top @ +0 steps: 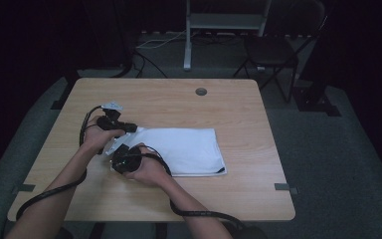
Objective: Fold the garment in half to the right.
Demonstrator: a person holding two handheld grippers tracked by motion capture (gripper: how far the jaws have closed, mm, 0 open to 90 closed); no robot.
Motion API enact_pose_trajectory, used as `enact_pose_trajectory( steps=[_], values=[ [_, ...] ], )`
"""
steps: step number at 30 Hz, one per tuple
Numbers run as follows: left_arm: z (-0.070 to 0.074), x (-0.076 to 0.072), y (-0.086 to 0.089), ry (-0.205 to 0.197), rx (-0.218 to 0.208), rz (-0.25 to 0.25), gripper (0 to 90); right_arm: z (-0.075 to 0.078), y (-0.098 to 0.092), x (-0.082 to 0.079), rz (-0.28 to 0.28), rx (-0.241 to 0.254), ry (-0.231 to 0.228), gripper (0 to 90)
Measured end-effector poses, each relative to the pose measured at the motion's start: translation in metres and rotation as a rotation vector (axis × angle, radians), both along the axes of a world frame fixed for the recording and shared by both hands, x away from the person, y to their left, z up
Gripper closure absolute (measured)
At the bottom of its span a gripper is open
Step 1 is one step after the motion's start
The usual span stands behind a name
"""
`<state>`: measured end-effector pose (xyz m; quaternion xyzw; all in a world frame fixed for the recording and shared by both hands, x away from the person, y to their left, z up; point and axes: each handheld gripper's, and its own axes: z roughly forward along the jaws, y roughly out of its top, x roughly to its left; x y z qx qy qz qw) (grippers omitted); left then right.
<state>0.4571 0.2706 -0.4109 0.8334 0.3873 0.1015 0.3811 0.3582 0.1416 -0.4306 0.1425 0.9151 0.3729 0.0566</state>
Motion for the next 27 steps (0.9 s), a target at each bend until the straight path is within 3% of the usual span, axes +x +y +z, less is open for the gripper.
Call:
enact_pose_trajectory(
  steps=[6,19,27],
  values=[
    [0.006,-0.001,0.001,0.0,0.011,-0.012,81.3,0.006,0.004,-0.003,0.011,-0.018,-0.014,82.4],
    [0.033,-0.004,0.004,-0.009,0.044,-0.022,81.2,0.034,0.004,-0.007,0.016,0.072,-0.013,82.9],
    [0.044,-0.005,0.007,-0.009,0.066,-0.014,81.2,0.049,0.005,-0.008,0.023,0.102,-0.016,82.9]
  ],
)
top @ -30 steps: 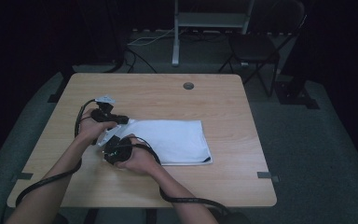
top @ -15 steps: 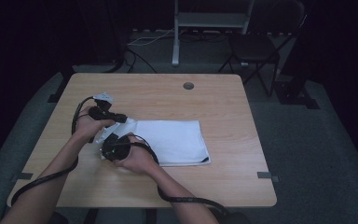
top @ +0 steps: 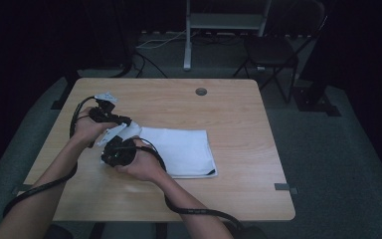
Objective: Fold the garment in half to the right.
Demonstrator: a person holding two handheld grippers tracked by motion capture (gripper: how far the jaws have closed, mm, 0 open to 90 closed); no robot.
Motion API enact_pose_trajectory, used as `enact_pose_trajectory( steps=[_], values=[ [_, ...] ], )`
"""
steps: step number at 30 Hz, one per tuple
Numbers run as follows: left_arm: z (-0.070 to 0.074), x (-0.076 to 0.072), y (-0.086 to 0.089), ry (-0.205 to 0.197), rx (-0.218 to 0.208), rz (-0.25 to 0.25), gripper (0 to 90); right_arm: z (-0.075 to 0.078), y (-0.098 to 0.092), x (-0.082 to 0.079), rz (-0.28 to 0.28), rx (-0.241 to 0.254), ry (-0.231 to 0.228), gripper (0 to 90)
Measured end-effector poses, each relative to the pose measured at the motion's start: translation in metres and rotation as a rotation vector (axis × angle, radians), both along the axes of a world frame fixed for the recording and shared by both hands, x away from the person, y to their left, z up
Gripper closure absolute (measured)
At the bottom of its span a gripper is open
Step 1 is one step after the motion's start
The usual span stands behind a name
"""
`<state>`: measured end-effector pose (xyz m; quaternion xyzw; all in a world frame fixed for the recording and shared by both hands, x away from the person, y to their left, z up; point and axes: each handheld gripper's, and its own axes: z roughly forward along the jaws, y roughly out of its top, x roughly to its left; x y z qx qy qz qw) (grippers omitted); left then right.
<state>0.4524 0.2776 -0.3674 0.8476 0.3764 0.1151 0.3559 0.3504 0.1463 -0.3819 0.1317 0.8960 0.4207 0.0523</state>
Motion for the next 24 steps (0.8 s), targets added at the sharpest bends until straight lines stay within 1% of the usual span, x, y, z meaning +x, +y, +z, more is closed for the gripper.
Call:
enact_pose_trajectory(
  steps=[4,7,17,24],
  values=[
    [0.003,0.0,0.001,0.002,0.006,0.001,81.2,0.004,0.0,0.0,0.002,0.02,0.015,82.9],
    [0.006,-0.001,0.003,-0.002,0.009,0.005,81.1,0.007,0.0,0.001,0.003,0.036,0.017,82.9],
    [0.013,-0.002,0.007,-0.002,0.018,0.012,81.1,0.015,0.004,0.001,0.008,0.053,0.012,82.9],
    [0.021,-0.003,0.012,-0.007,0.023,0.016,81.1,0.02,0.006,0.0,0.012,0.066,0.01,82.9]
  ],
)
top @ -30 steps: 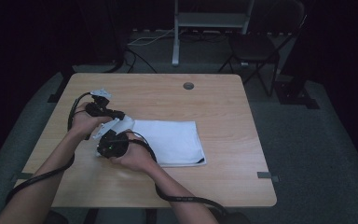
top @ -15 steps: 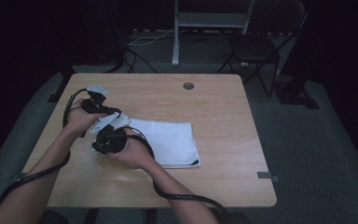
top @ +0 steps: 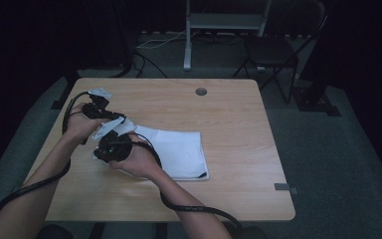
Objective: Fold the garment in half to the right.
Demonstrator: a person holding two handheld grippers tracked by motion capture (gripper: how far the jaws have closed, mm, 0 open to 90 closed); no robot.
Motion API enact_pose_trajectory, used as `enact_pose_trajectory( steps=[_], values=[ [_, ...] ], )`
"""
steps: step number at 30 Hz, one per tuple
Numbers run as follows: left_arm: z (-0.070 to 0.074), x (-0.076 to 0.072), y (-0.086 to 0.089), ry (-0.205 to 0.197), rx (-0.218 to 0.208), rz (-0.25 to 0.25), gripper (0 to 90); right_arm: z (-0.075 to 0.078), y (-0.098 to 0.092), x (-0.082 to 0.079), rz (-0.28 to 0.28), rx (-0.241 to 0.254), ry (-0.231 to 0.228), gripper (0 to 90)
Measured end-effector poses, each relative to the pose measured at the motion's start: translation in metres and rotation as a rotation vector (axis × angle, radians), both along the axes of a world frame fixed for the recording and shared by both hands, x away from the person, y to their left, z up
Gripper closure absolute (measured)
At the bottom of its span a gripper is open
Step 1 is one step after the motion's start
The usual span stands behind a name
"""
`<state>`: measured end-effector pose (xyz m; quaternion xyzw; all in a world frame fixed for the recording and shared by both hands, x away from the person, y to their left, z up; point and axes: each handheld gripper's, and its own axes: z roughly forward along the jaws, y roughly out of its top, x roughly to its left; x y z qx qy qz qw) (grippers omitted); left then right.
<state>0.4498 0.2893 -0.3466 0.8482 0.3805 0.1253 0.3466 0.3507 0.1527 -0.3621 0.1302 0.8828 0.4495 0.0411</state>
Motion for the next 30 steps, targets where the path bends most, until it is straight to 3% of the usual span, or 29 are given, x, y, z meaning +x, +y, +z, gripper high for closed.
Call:
enact_pose_trajectory(
  steps=[30],
  values=[
    [0.024,-0.005,0.005,-0.024,0.052,0.002,80.9,0.022,0.003,-0.002,0.01,0.064,-0.005,82.9]
  ],
)
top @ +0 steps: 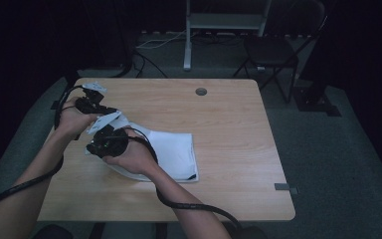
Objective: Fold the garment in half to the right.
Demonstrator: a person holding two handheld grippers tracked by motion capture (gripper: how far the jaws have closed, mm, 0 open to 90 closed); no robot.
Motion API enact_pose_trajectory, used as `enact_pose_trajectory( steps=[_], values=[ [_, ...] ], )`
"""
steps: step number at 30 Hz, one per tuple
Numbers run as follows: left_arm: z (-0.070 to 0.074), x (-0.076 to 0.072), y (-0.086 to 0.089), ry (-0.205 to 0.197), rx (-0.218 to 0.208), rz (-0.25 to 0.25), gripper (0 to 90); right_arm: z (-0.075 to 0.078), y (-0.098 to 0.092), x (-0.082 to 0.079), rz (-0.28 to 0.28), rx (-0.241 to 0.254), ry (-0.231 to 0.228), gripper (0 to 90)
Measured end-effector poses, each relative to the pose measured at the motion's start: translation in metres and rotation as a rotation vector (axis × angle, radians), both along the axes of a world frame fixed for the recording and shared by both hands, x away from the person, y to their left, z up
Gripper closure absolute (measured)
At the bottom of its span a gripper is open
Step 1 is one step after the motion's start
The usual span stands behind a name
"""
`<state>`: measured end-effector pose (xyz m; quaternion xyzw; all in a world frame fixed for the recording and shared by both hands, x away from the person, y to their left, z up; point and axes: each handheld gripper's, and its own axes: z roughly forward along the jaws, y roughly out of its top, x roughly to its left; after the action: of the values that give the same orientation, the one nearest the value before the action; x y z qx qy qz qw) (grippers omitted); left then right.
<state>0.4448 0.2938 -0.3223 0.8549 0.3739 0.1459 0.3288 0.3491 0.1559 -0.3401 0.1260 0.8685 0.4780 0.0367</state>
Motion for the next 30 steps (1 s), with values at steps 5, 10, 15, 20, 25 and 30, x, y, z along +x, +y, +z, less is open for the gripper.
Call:
enact_pose_trajectory(
  steps=[5,10,15,20,25,30],
  values=[
    [0.003,-0.001,0.0,0.001,0.008,-0.001,80.9,0.001,-0.001,0.0,0.001,0.008,0.009,82.9],
    [0.005,0.0,0.001,0.0,0.009,0.005,80.9,0.005,-0.002,0.0,0.0,0.02,0.011,82.9],
    [0.007,0.0,0.003,-0.001,0.005,0.013,80.9,0.008,-0.004,0.001,0.001,0.03,0.009,82.9],
    [0.01,0.0,0.004,-0.002,0.008,0.019,80.9,0.011,-0.004,0.001,0.002,0.037,0.008,82.9],
    [0.014,-0.001,0.005,-0.001,0.028,0.024,80.9,0.013,-0.004,0.0,0.003,0.042,0.007,82.9],
    [0.017,0.0,0.005,-0.003,0.032,0.034,81.0,0.015,-0.005,0.0,0.002,0.052,0.007,82.9]
  ],
)
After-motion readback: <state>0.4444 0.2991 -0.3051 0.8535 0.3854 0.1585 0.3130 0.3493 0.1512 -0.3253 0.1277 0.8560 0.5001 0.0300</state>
